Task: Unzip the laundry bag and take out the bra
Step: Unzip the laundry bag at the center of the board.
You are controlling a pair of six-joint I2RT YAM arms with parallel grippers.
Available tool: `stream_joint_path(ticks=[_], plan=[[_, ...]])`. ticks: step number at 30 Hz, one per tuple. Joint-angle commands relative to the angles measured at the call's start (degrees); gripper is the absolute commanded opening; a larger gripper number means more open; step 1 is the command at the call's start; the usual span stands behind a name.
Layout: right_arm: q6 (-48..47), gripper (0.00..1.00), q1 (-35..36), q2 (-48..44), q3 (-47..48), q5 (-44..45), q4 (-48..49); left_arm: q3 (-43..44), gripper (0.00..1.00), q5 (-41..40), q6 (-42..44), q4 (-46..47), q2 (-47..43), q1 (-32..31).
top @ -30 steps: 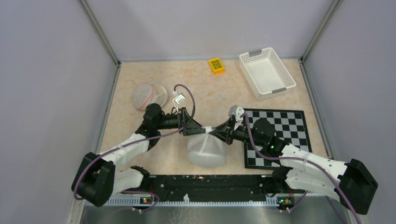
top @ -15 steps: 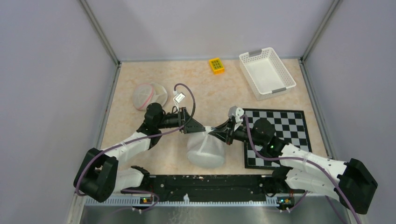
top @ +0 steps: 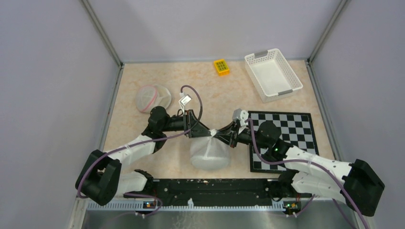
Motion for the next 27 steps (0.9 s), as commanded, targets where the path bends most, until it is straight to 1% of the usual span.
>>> stream_joint_path(ticks=[1, 7, 10, 15, 20, 27], plan=[[-0.8, 0.0, 2.9, 2.0, 3.1, -2.0, 3.6, 0.9, 0.66, -1.6, -3.2, 8.0, 1.1, -2.0], [-0.9, 0.0, 4.3, 2.9, 3.2, -1.4, 4.1, 1.4, 0.56, -3.2, -5.5, 10.4, 2.2, -2.0], [-0.9, 0.0, 4.4, 2.8, 3.0, -1.0, 3.8, 2.0, 0.53, -3.8, -5.8, 9.8, 2.2, -1.6], [-1.5, 0.0, 4.4, 1.8, 3.0, 0.0, 1.8, 1.4, 0.55, -4.2, -6.1, 7.0, 1.7, 1.6], [-1.4, 0.0, 4.4, 1.6, 3.9, 0.1, 1.2, -0.4, 0.56, -4.7, -5.0, 4.8, 0.7, 2.4], [-1.4, 0.0, 4.4, 1.6, 4.1, -0.1, 1.1, -0.1, 0.58, -4.5, -4.1, 4.5, 0.3, 3.4]])
